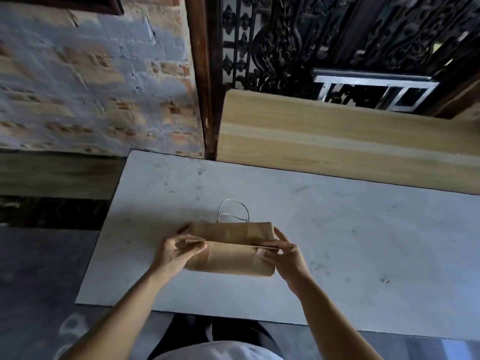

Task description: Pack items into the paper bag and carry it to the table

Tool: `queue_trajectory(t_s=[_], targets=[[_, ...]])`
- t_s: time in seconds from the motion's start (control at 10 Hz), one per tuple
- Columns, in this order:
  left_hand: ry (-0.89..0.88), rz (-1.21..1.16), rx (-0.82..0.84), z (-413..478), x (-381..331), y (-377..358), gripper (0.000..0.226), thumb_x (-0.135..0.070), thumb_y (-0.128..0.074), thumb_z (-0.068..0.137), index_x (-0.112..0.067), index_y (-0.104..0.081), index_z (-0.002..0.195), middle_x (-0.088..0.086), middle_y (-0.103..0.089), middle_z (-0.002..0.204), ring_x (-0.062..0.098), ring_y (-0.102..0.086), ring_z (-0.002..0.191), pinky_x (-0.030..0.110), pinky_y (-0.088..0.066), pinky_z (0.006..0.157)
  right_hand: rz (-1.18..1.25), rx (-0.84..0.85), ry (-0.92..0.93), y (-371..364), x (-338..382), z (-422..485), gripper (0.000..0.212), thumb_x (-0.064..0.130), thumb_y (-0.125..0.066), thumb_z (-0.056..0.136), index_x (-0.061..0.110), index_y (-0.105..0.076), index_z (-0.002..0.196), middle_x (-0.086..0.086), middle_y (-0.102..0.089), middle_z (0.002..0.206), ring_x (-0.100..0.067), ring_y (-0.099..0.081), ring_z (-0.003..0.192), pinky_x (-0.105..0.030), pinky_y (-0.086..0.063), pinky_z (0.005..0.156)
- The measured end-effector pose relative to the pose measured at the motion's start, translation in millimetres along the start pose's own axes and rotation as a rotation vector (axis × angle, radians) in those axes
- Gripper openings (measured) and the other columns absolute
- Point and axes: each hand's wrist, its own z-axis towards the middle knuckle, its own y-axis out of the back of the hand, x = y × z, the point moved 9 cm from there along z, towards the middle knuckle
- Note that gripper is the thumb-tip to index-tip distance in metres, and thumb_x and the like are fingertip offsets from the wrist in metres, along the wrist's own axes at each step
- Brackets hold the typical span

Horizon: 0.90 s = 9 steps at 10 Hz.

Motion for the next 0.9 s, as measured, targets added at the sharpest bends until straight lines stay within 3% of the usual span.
queue_trajectory(t_s=[0.1,0.2,0.3,0.4,0.5,0.6,0.7,0.8,0.9], targets=[[-0.033,0.067,-0.010,3,1,5,0.016,0.005,-0.079,0.073,-0.011,-0.076,0.071,-0.030,-0.071,0.075,-0.001,-0.051,0.112,-0.007,-0.039,0.079,0.057,0.052,-0.020,-2,-5,6,0.019,0.008,-0.083,0.075,0.005,-0.080,0.094,-0.005,-0.049,0.148,-0.025,-0.052,0.133,-0.043,-0.046,0.103],[-0.002,0.058,-0.021,-1,10,13,0.027,0.001,-0.082,0.070,-0.025,-0.077,0.068,-0.021,-0.064,0.103,-0.001,-0.056,0.112,-0.006,-0.041,0.077,0.092,0.146,-0.010,-6,-7,7,0.026,0.020,-0.084,0.069,0.007,-0.081,0.092,-0.009,-0.052,0.141,-0.029,-0.054,0.130,-0.046,-0.045,0.104],[0.023,0.040,-0.020,-10,23,14,0.033,0.004,-0.084,0.066,-0.028,-0.080,0.073,-0.009,-0.056,0.123,-0.007,-0.070,0.086,0.001,-0.049,0.070,0.032,0.164,-0.047,-6,-9,8,0.027,0.010,-0.090,0.065,0.010,-0.081,0.090,-0.006,-0.054,0.140,-0.025,-0.056,0.128,-0.043,-0.045,0.108],[0.001,0.076,-0.060,-14,22,14,0.036,0.004,-0.084,0.066,-0.030,-0.080,0.075,-0.005,-0.056,0.126,-0.010,-0.070,0.083,0.001,-0.049,0.070,-0.064,0.123,-0.017,-3,-4,8,0.029,0.002,-0.089,0.066,0.015,-0.082,0.090,0.003,-0.051,0.142,-0.014,-0.054,0.127,-0.017,-0.049,0.094],[-0.114,0.239,-0.136,-10,2,15,0.034,-0.006,-0.087,0.066,-0.036,-0.077,0.077,-0.006,-0.056,0.123,-0.005,-0.063,0.103,-0.004,-0.042,0.078,-0.134,0.036,0.052,6,14,7,0.029,0.008,-0.089,0.067,0.029,-0.082,0.085,0.015,-0.049,0.138,0.001,-0.056,0.117,-0.014,-0.048,0.083],[-0.260,0.457,-0.197,-9,-25,18,0.029,-0.016,-0.090,0.062,-0.036,-0.077,0.079,-0.004,-0.055,0.124,0.006,-0.054,0.113,0.015,-0.043,0.094,-0.225,-0.054,0.144,14,32,2,0.031,0.012,-0.089,0.067,0.038,-0.079,0.079,0.012,-0.054,0.139,-0.006,-0.067,0.103,-0.025,-0.053,0.087],[-0.281,0.606,-0.148,-6,-32,18,0.030,-0.016,-0.092,0.058,-0.031,-0.076,0.079,-0.001,-0.054,0.127,0.017,-0.057,0.112,0.031,-0.044,0.099,-0.538,-0.108,0.277,14,48,-9,0.020,0.018,-0.085,0.072,0.029,-0.081,0.088,0.002,-0.051,0.143,-0.024,-0.055,0.115,-0.034,-0.046,0.095],[-0.226,0.676,-0.106,-10,-22,26,0.040,-0.017,-0.093,0.055,-0.027,-0.075,0.088,0.000,-0.053,0.117,0.021,-0.055,0.116,0.025,-0.038,0.098,-0.741,-0.100,0.246,9,45,-22,0.029,0.024,-0.080,0.078,0.030,-0.077,0.106,0.002,-0.045,0.148,-0.026,-0.042,0.127,-0.037,-0.043,0.100],[-0.223,0.668,-0.086,-17,-20,40,0.052,-0.016,-0.093,0.052,-0.025,-0.073,0.099,-0.006,-0.052,0.104,0.020,-0.057,0.107,0.021,-0.039,0.086,-0.778,-0.208,0.194,14,45,-39,0.038,0.023,-0.075,0.083,0.030,-0.071,0.120,0.001,-0.045,0.148,-0.027,-0.044,0.130,-0.040,-0.046,0.101]])
